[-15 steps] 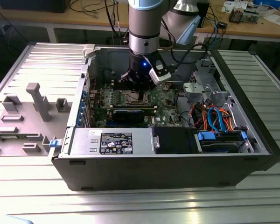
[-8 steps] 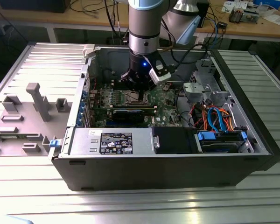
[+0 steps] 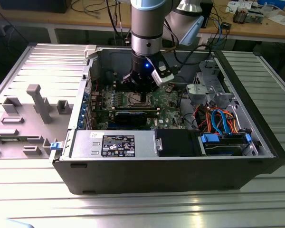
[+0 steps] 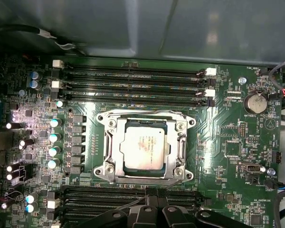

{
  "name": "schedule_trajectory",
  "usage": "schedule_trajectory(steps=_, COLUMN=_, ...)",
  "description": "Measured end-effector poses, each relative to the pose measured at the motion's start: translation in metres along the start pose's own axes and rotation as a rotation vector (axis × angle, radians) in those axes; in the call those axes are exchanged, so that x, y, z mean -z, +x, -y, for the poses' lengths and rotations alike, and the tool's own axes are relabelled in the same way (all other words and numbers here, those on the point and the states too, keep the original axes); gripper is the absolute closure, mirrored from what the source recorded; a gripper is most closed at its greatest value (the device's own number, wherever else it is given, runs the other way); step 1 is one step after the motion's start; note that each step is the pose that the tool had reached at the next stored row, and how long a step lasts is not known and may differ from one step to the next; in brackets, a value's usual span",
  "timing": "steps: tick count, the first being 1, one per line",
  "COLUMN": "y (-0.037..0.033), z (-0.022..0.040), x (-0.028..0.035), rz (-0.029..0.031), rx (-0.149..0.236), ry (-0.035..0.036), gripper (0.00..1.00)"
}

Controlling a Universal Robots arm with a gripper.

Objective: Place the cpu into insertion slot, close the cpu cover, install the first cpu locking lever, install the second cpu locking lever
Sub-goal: 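Install the second cpu locking lever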

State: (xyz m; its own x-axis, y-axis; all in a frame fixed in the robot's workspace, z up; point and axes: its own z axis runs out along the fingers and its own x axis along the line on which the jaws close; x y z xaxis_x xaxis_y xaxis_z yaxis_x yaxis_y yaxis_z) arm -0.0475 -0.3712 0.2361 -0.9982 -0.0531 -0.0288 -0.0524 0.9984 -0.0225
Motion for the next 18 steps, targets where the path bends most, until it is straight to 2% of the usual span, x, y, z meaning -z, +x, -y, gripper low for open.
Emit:
schedule_trajectory(steps=1, y=0.0, z=0.0018, x=0.0001, rz=-0.0024, rx=0.0, ry=-0.0039, gripper=0.89)
schedule_trajectory(steps=3, y=0.0, z=0.0071, x=0.0, rz=-0.0126, rx=0.0, ry=-0.0084, gripper=0.89)
schedule_trajectory(steps=4, y=0.001, z=0.0072, x=-0.0003, rz=-0.0178, rx=0.0, ry=-0.0085, gripper=0.89)
schedule_trajectory(steps=9, y=0.0077, z=0.0064, x=-0.0015, rz=-0.0202, rx=0.009, ry=-0.009, gripper=0.89)
schedule_trajectory(steps=11, y=0.013, z=0.0062, x=-0.0028, rz=-0.0207, rx=0.014, ry=-0.009, gripper=0.89)
schedule_trajectory(steps=15, y=0.0239, z=0.0054, x=-0.0114, rz=-0.0219, rx=0.027, ry=-0.0094, gripper=0.89)
schedule_trajectory(steps=18, y=0.0283, z=0.0053, x=-0.0127, rz=-0.0226, rx=0.034, ry=-0.0097, gripper=0.89)
